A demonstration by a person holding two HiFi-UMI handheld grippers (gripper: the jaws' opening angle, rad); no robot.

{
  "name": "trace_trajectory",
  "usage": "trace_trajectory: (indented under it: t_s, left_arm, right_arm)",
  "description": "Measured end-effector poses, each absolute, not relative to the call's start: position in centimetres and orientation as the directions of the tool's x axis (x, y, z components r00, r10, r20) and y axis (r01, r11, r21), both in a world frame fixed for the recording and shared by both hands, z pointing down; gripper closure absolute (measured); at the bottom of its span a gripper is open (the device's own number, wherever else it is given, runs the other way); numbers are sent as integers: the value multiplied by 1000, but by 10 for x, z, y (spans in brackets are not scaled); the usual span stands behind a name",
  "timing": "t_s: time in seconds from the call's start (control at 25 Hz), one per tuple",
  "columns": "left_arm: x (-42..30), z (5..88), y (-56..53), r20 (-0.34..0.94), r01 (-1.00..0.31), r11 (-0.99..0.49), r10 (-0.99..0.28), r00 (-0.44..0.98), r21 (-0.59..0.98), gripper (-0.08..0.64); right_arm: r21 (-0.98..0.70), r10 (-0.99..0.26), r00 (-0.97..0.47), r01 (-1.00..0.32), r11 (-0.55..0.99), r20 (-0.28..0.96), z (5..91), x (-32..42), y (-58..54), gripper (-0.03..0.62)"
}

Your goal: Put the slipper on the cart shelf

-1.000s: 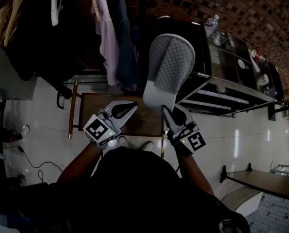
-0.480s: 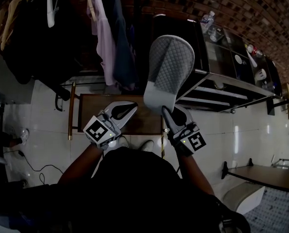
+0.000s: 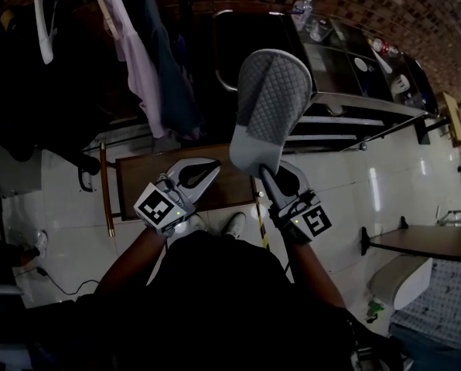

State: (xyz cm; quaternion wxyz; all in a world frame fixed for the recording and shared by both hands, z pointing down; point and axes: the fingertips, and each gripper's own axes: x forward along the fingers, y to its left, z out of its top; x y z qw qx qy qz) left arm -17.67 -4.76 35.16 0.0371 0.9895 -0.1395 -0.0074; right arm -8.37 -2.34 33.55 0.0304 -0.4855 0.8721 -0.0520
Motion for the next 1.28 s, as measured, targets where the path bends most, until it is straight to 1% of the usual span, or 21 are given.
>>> trace_trajectory:
  t_s: [0.32, 0.52, 0.8, 1.28]
  left_arm:
    - [-148, 364, -34, -16, -121, -986, -123, 992, 113, 557]
    - [-121, 363, -21, -30, -60, -993, -64, 998, 104, 557]
    - [-69, 359, 11, -8, -38, -995, -39, 999, 95, 557]
    - [70, 353, 90, 18, -3, -998, -2, 1000, 67, 557]
  right_arm:
    - [-155, -917, -398, -908, 390, 22, 344, -61, 4, 529]
    - [-160, -938, -345, -927, 339, 13, 347, -40, 21, 529]
    - [-177, -950, -313, -934, 311, -21, 347, 13, 52, 529]
    - [-203, -952, -302, -930, 306, -50, 355, 148, 128, 529]
